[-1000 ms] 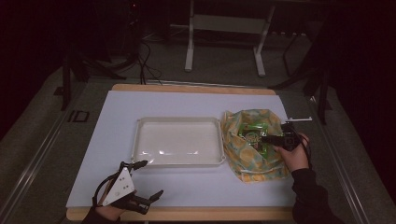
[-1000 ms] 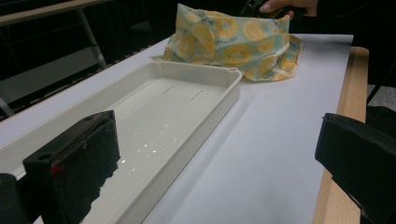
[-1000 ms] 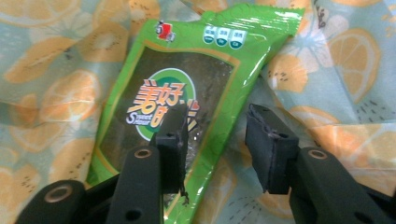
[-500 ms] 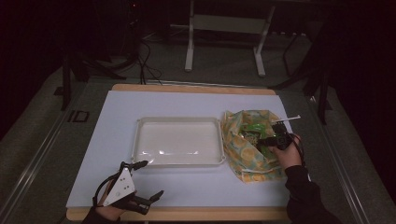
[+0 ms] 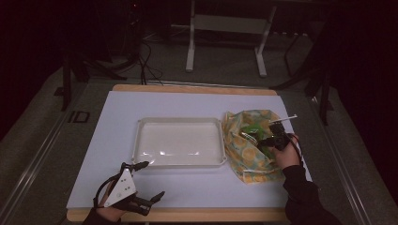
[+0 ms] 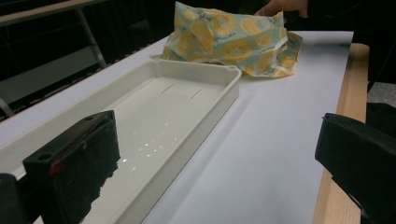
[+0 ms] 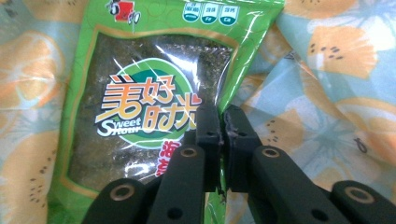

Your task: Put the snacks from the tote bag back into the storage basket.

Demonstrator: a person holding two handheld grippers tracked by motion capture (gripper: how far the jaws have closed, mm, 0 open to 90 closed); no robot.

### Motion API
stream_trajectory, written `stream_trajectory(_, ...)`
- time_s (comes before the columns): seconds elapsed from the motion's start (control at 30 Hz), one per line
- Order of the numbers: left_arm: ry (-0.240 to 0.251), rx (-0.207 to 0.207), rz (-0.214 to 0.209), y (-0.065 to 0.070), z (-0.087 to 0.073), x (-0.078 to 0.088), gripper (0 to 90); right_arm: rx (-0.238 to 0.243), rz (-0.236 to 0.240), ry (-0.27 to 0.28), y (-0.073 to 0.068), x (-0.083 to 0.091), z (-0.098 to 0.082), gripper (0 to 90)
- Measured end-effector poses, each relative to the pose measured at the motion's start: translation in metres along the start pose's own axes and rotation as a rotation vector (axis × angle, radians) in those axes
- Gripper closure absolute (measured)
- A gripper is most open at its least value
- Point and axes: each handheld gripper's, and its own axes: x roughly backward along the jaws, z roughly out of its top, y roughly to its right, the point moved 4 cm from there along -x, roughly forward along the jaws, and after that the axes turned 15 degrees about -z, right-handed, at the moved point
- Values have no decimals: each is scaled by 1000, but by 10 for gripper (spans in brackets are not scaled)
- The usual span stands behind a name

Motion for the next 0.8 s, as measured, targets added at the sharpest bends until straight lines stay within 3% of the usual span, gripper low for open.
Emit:
stream_trajectory(0.07, 0, 0, 1, 0, 0, 0, 4, -26, 23, 2, 2, 1, -1, 884)
stream_trajectory(0.23, 1, -1, 1, 0, 0, 0, 3, -32, 44, 6, 3, 4, -1, 886)
stream_trajectory(0.57, 1, -2, 0, 0, 0, 0, 3, -35, 50, 37, 6, 16, 0, 889)
stream_trajectory(0.8, -1, -3, 0, 0, 0, 0, 4, -67, 47, 82, 12, 32, -3, 890)
